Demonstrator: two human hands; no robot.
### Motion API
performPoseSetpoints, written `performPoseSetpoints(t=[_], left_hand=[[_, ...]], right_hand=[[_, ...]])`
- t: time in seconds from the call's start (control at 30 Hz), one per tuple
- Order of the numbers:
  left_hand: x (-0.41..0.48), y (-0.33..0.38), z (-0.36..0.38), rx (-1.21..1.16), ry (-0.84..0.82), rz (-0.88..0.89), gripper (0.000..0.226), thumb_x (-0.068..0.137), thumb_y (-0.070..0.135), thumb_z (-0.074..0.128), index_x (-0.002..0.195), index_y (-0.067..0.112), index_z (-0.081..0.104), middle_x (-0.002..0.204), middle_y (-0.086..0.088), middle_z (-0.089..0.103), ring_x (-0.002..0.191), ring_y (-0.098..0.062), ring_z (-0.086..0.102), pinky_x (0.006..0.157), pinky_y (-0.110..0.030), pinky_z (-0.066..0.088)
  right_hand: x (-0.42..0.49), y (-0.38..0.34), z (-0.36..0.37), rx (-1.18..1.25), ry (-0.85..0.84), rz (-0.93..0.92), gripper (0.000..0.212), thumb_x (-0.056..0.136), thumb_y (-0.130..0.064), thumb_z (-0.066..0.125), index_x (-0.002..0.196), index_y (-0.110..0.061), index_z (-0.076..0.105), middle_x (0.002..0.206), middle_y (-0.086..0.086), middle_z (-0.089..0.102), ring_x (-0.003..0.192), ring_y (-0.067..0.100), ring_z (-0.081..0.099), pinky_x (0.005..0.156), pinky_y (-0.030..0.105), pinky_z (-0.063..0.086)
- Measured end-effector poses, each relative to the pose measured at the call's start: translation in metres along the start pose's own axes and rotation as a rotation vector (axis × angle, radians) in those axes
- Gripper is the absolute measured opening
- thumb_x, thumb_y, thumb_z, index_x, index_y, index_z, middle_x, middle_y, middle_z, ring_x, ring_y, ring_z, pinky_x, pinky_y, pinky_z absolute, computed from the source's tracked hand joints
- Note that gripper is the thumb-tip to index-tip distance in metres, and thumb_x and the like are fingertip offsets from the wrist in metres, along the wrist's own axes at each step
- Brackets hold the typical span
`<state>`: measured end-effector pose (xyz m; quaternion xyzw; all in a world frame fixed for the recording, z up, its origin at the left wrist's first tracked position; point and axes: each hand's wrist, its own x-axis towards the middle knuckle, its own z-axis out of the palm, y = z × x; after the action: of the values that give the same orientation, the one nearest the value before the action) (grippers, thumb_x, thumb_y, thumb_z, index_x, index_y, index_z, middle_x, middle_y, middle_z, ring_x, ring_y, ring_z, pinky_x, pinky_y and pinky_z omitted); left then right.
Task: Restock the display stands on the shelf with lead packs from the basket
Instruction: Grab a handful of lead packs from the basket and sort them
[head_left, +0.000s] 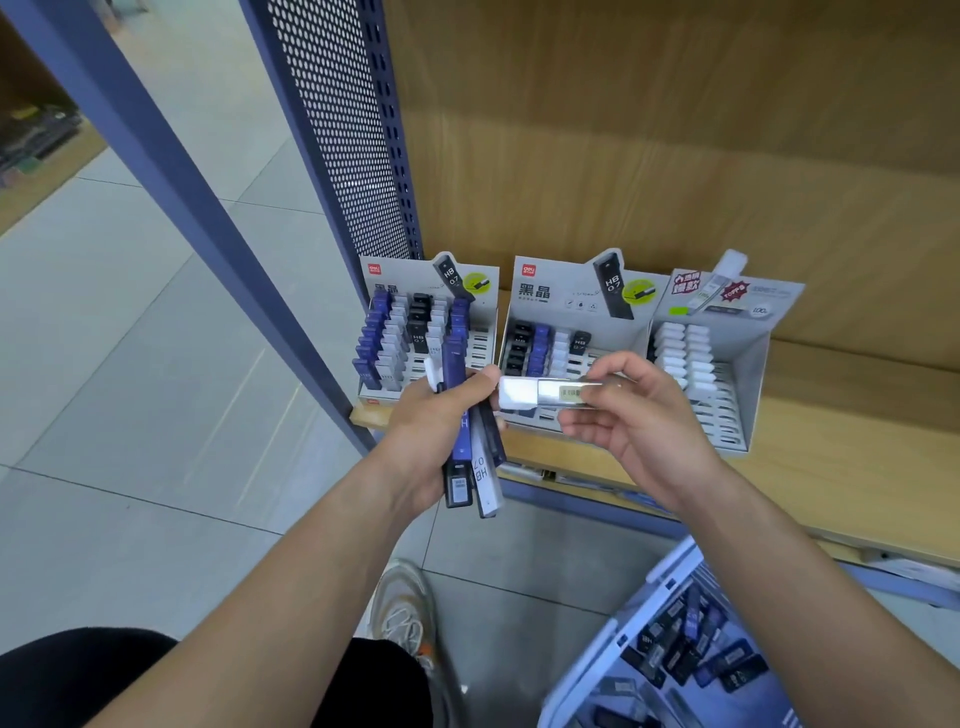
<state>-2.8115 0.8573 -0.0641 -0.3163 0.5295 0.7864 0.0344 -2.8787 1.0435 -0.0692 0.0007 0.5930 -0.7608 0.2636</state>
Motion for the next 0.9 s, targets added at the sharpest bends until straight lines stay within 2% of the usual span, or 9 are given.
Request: performPoseSetpoints(t=[0.13, 0.3, 0.37, 0.43, 0.5, 0.57, 0.63, 0.73, 0.9], left_hand=[[0.000, -0.001, 0.003, 0.034, -0.005, 0.026, 0.020, 0.091, 0.027, 0.075, 0.095, 0.011, 0.064, 0.067, -0.006, 0.065, 0.059, -0.021, 0.065, 0.059, -0.037, 0.055], [-0.003, -0.003, 0.006, 0.074, 0.028, 0.047, 0.017, 0.091, 0.025, 0.076, 0.090, 0.012, 0.065, 0.064, -0.004, 0.066, 0.057, -0.019, 0.066, 0.056, -0.036, 0.058], [-0.002, -0.003, 0.005, 0.082, 0.049, 0.060, 0.017, 0.090, 0.024, 0.076, 0.089, 0.012, 0.065, 0.064, -0.003, 0.068, 0.056, -0.018, 0.066, 0.055, -0.035, 0.058], [-0.002, -0.004, 0.005, 0.081, 0.064, 0.066, 0.015, 0.090, 0.024, 0.076, 0.089, 0.013, 0.065, 0.063, -0.002, 0.069, 0.055, -0.017, 0.066, 0.053, -0.033, 0.057], [-0.001, -0.004, 0.005, 0.086, 0.078, 0.068, 0.017, 0.090, 0.024, 0.076, 0.091, 0.012, 0.066, 0.065, -0.003, 0.069, 0.055, -0.018, 0.066, 0.052, -0.033, 0.057], [0.001, -0.004, 0.007, 0.101, 0.081, 0.068, 0.022, 0.089, 0.026, 0.077, 0.096, 0.009, 0.066, 0.070, -0.006, 0.068, 0.058, -0.020, 0.066, 0.055, -0.034, 0.057], [0.004, -0.003, 0.012, 0.118, 0.081, 0.075, 0.024, 0.090, 0.027, 0.077, 0.099, 0.008, 0.066, 0.073, -0.007, 0.069, 0.061, -0.021, 0.066, 0.057, -0.035, 0.057], [0.006, -0.003, 0.024, 0.140, 0.039, 0.063, 0.027, 0.091, 0.029, 0.075, 0.099, 0.006, 0.064, 0.073, -0.008, 0.069, 0.059, -0.021, 0.066, 0.054, -0.034, 0.057], [0.009, -0.022, 0.044, 0.251, -0.080, 0.067, 0.020, 0.096, 0.021, 0.070, 0.081, 0.008, 0.065, 0.071, -0.004, 0.065, 0.060, -0.020, 0.059, 0.054, -0.033, 0.054]], right_hand=[[-0.005, 0.005, 0.000, -0.038, -0.065, 0.027, 0.024, 0.091, 0.012, 0.057, 0.083, -0.010, 0.052, 0.072, 0.005, 0.059, 0.069, 0.027, 0.066, 0.068, 0.033, 0.058], [-0.004, 0.011, 0.006, -0.214, -0.099, 0.054, 0.034, 0.083, 0.003, 0.073, 0.075, -0.013, 0.044, 0.067, 0.006, 0.060, 0.062, 0.021, 0.058, 0.057, 0.029, 0.050], [-0.003, 0.011, 0.007, -0.252, -0.109, 0.062, 0.029, 0.084, 0.000, 0.074, 0.079, -0.013, 0.049, 0.065, 0.002, 0.061, 0.061, 0.020, 0.056, 0.056, 0.029, 0.047], [-0.004, 0.010, 0.008, -0.334, -0.141, 0.049, 0.017, 0.088, -0.006, 0.073, 0.097, -0.015, 0.062, 0.071, 0.001, 0.065, 0.060, 0.018, 0.055, 0.056, 0.029, 0.045], [-0.006, 0.008, 0.009, -0.462, -0.205, 0.055, 0.021, 0.093, -0.018, 0.068, 0.112, -0.028, 0.069, 0.077, 0.003, 0.070, 0.056, 0.015, 0.050, 0.052, 0.026, 0.042], [-0.008, 0.007, 0.009, -0.517, -0.226, 0.095, 0.016, 0.099, -0.033, 0.058, 0.097, -0.034, 0.074, 0.076, 0.003, 0.068, 0.054, 0.013, 0.040, 0.048, 0.022, 0.034], [-0.010, 0.008, 0.004, -0.498, -0.217, 0.139, 0.036, 0.103, -0.043, 0.047, 0.086, -0.031, 0.076, 0.074, -0.002, 0.058, 0.057, 0.011, 0.034, 0.050, 0.022, 0.029], [-0.014, 0.011, -0.013, -0.459, -0.210, 0.107, 0.036, 0.106, -0.033, 0.043, 0.092, -0.026, 0.076, 0.082, -0.001, 0.055, 0.060, 0.010, 0.036, 0.056, 0.023, 0.033], [-0.026, 0.015, -0.076, -0.313, 0.000, 0.072, 0.005, 0.100, -0.016, 0.058, 0.097, -0.016, 0.062, 0.079, 0.000, 0.060, 0.070, 0.017, 0.055, 0.069, 0.033, 0.043]])
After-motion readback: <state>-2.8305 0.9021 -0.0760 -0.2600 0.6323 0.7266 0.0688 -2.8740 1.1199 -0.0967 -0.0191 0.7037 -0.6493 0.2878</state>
